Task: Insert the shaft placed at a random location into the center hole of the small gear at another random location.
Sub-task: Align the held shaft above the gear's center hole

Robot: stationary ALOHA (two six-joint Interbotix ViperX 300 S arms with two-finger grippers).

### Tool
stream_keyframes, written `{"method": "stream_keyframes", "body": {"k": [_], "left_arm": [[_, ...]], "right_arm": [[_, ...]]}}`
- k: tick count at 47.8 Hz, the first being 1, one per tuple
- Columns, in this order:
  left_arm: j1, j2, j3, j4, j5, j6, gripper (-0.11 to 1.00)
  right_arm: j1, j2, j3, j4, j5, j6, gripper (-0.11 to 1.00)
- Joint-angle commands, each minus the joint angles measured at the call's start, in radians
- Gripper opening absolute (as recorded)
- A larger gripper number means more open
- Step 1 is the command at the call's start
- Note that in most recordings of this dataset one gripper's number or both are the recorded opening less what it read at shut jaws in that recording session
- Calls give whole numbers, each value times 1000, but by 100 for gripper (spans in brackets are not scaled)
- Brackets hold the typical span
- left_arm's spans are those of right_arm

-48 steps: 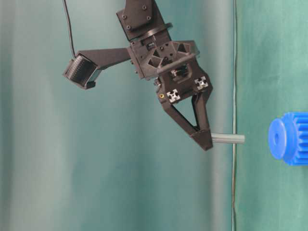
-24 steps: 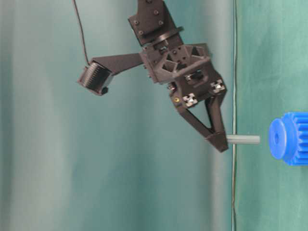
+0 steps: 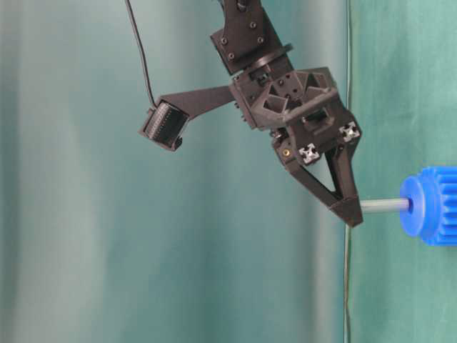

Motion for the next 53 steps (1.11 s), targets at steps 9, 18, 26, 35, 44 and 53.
{"method": "stream_keyframes", "body": {"k": [9, 18, 26, 35, 44, 53], "left_arm": [[3, 5, -18, 3, -5, 0, 0], [3, 5, -17, 3, -5, -2, 0], [3, 3, -18, 2, -5, -2, 0], [3, 3, -17, 2, -5, 0, 0], [3, 3, -17, 2, -5, 0, 0], [3, 3, -18, 3, -3, 0, 0]], "right_arm": [[2, -18, -20, 5, -6, 8, 13], [2, -63, -20, 2, 2, 0, 13], [2, -104, -20, -2, 21, -3, 13], [2, -107, -20, 0, 26, -3, 13], [3, -103, -18, -2, 26, 2, 13], [6, -80, -20, 3, 21, 5, 13]]}}
